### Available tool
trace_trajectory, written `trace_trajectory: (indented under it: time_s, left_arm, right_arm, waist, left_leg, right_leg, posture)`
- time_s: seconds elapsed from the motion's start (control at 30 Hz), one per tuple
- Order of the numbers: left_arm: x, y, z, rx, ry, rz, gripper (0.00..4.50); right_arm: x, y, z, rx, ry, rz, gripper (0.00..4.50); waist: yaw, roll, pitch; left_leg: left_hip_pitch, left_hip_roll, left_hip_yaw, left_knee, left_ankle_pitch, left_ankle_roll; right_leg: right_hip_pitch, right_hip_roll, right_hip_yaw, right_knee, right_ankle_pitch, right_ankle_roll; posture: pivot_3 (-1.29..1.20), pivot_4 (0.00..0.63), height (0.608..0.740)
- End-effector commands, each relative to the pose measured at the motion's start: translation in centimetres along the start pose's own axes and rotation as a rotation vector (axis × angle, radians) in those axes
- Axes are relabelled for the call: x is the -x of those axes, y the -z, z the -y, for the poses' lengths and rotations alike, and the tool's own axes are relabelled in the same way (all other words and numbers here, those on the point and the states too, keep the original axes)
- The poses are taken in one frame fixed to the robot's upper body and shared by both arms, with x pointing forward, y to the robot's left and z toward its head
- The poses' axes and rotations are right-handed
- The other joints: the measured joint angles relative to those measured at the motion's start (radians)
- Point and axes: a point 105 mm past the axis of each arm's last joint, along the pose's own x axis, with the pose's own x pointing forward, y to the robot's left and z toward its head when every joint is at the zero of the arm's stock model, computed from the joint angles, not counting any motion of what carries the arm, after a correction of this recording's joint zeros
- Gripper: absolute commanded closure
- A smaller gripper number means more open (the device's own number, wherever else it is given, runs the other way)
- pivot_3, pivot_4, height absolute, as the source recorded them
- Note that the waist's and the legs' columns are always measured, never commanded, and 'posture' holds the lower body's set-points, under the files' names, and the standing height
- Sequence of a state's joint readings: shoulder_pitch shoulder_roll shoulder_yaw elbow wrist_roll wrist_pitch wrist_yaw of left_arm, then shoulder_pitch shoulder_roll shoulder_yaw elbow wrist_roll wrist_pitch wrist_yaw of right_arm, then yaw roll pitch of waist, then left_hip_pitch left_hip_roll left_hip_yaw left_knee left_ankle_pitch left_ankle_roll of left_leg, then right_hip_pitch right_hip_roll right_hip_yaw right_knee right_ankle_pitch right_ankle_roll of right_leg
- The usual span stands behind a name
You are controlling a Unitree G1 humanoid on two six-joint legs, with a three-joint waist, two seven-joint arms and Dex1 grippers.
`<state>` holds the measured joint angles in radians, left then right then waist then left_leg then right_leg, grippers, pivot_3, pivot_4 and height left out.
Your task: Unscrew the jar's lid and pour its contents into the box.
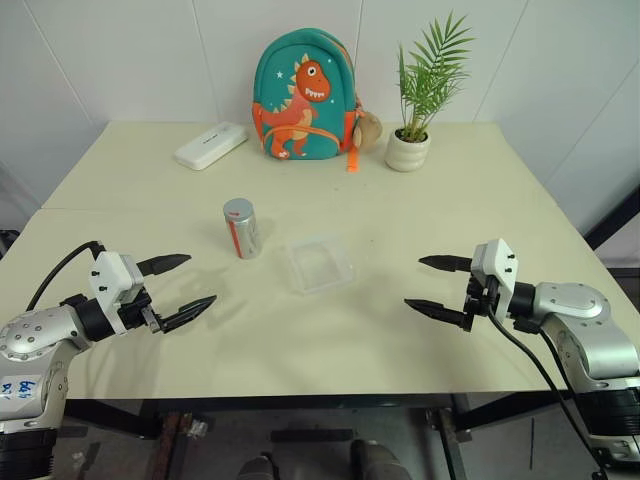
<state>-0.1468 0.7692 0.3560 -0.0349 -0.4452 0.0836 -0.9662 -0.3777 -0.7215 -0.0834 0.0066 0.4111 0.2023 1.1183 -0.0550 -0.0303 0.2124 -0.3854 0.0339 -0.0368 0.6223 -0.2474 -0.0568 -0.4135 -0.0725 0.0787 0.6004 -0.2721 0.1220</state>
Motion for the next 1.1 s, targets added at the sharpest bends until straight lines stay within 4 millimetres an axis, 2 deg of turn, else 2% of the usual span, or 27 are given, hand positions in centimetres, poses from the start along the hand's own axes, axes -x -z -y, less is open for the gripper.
trace_trajectory:
  time_s: [0.03, 0.23, 0.33, 0.47, 0.63, 0.83, 0.93, 1.1]
  left_arm:
    - [0.5, -1.2, -0.3, -0.042, -0.047, 0.037, 0.02]
    - [0.3, -0.3, 0.1, 0.048, -0.21, 0.093, 0.02]
    - [-0.8, 0.0, 1.1, 0.096, -0.282, 0.13, 0.02]
    - [-2.2, 0.4, 0.4, 0.135, -0.404, 0.166, 0.02]
    - [-3.9, 0.8, 0.3, 0.163, -0.419, 0.193, 0.02]
    - [-5.9, 1.5, -1.2, 0.207, -0.495, 0.195, 0.02]
    - [-6.4, 1.7, -1.7, 0.212, -0.51, 0.194, 0.02]
    - [-8.9, 2.0, -2.4, 0.217, -0.473, 0.193, 0.02]
  right_arm:
    - [0.0, -1.5, -0.1, 0.015, -0.021, 0.055, 0.0]
    - [-0.9, -2.5, -0.4, -0.012, -0.043, 0.108, 0.0]
    - [-2.2, -4.2, -1.3, -0.003, -0.104, 0.177, 0.0]
    - [-3.8, -6.5, -2.0, 0.028, -0.134, 0.276, 0.0]
    - [-5.6, -8.6, -2.9, 0.055, -0.148, 0.35, 0.0]
    - [-6.4, -9.0, -3.0, 0.058, -0.093, 0.384, 0.0]
    - [-6.5, -9.2, -3.3, 0.061, -0.077, 0.39, 0.0]
    - [-6.4, -9.2, -3.2, 0.075, -0.04, 0.387, 0.0]
  waist:
    - [-0.001, 0.0, 0.0]
    - [0.0, 0.0, 0.0]
    - [0.0, 0.0, 0.0]
    - [0.002, 0.0, 0.0]
    - [0.002, 0.0, 0.0]
    - [0.005, 0.0, 0.0]
    - [0.006, 0.0, 0.0]
    - [0.007, 0.0, 0.0]
  left_leg:
    - [0.0, 0.0, 0.0, 0.0, 0.0, 0.0]
    - [0.0, 0.0, 0.0, 0.0, 0.0, 0.0]
    - [0.0, 0.0, 0.001, 0.001, 0.0, 0.0]
    - [0.0, 0.0, 0.0, 0.003, 0.0, 0.0]
    - [0.0, 0.0, 0.001, 0.006, 0.0, 0.0]
    - [-0.001, -0.001, 0.001, 0.006, 0.0, 0.0]
    - [-0.001, -0.001, 0.0, 0.005, 0.0, 0.0]
    - [-0.001, -0.001, 0.0, 0.004, -0.001, -0.001]
  right_leg:
    - [0.0, 0.0, 0.0, 0.0, 0.0, 0.0]
    - [0.0, 0.0, 0.0, 0.0, 0.001, 0.001]
    - [0.0, 0.0, 0.001, 0.001, 0.002, 0.003]
    - [0.0, 0.0, 0.001, 0.002, 0.003, 0.006]
    - [0.001, 0.001, 0.003, 0.001, 0.004, 0.006]
    - [0.001, 0.001, 0.003, 0.001, 0.005, 0.007]
    - [0.001, 0.001, 0.003, 0.0, 0.012, 0.021]
    - [0.001, 0.001, 0.003, 0.0, 0.012, 0.021]
  posture:
    - [0.0, 0.15, 0.74]
    - [0.0, 0.15, 0.74]
    - [0.0, 0.15, 0.74]
    - [0.0, 0.15, 0.74]
    - [0.0, 0.15, 0.74]
    - [0.0, 0.15, 0.74]
    - [0.0, 0.15, 0.74]
    - [0.0, 0.15, 0.74]
